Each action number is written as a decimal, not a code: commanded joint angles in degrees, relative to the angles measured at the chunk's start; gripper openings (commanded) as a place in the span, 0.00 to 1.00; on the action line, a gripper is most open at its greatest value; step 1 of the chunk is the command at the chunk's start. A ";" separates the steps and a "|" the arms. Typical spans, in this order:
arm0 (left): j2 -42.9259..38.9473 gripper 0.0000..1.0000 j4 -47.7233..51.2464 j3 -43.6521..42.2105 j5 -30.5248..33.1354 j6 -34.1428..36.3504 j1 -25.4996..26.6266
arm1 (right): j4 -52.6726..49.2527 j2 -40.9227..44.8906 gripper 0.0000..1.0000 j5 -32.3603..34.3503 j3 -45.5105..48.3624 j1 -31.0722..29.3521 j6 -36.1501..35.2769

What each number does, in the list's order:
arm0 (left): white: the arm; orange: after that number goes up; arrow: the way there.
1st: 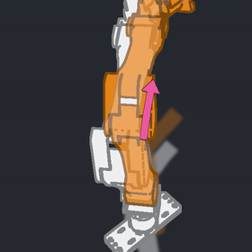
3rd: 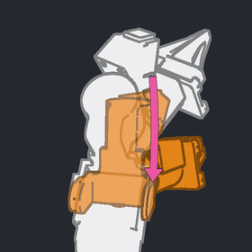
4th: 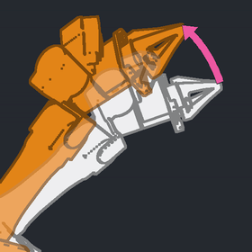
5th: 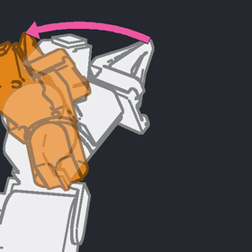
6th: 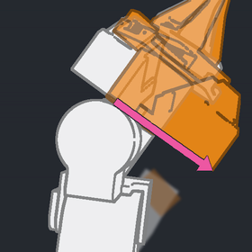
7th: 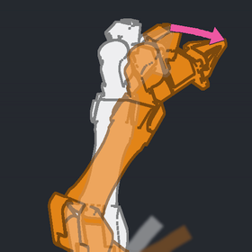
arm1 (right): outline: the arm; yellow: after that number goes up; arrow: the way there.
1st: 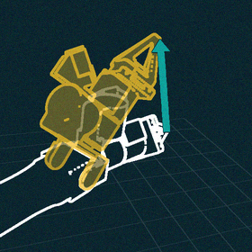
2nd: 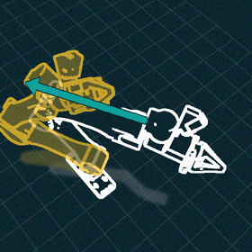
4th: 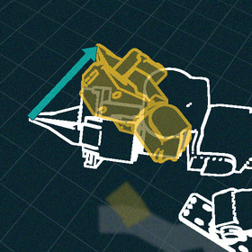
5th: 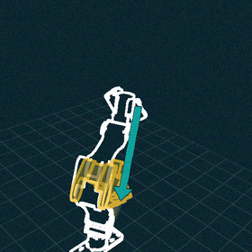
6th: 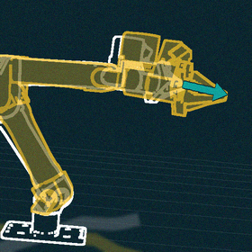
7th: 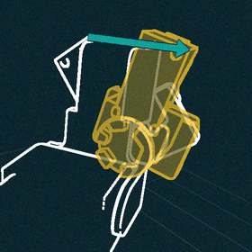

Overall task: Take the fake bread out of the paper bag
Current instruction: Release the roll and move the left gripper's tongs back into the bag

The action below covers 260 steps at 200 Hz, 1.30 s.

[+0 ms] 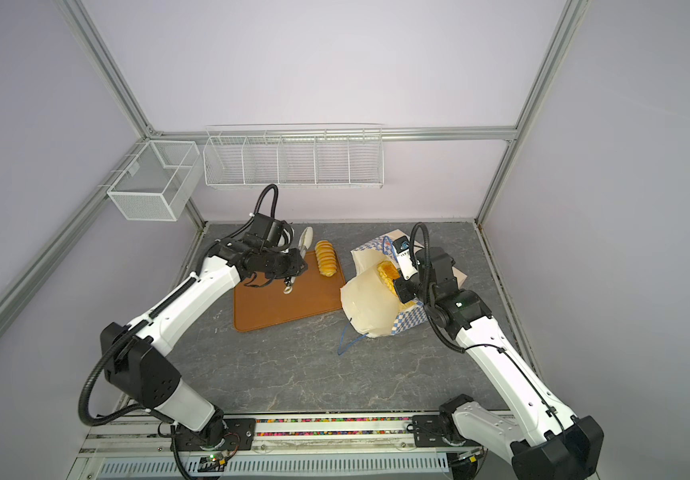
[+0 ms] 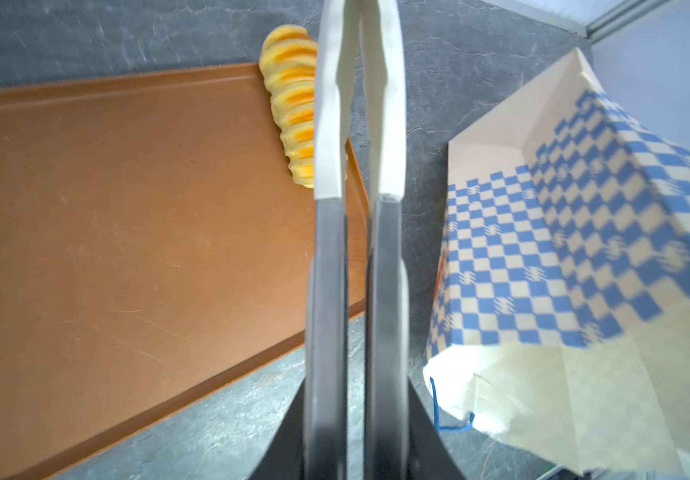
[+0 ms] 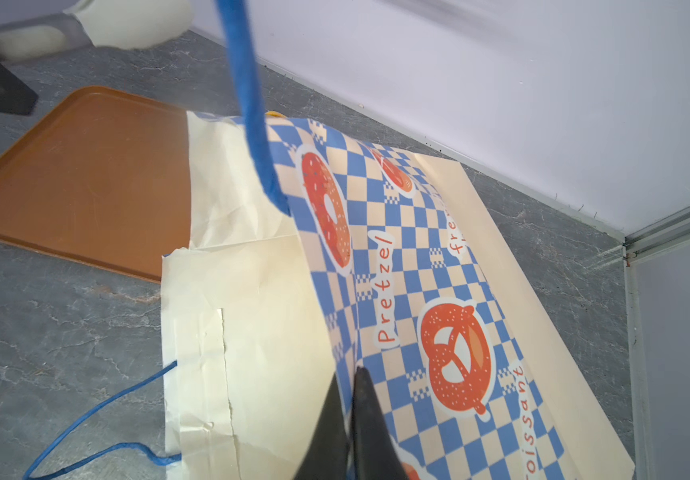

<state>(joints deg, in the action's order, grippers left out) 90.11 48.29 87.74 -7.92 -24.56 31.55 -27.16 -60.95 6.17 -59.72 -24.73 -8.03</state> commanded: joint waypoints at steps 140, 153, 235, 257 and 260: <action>3.43 0.23 2.41 -0.25 10.66 20.34 32.27 | 1.63 1.71 0.07 -4.96 -2.14 0.48 -0.37; 6.45 0.24 3.13 2.23 10.74 19.98 32.69 | 1.36 1.92 0.07 -6.08 -2.55 0.52 -0.33; 20.20 0.44 16.61 16.52 14.00 25.63 34.49 | 0.42 1.97 0.07 -9.37 -3.86 0.91 0.45; 19.84 0.45 15.85 14.76 18.17 28.64 34.50 | 0.83 1.97 0.07 -10.92 -3.91 1.08 0.48; 19.77 0.45 15.67 14.36 19.00 29.23 34.53 | 0.89 1.94 0.07 -11.25 -3.91 1.10 0.47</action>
<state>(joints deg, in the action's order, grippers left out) 109.65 61.12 102.65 6.24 -0.30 65.67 -28.23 -59.79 -0.14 -61.93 -23.31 -7.01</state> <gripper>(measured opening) 0.443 0.071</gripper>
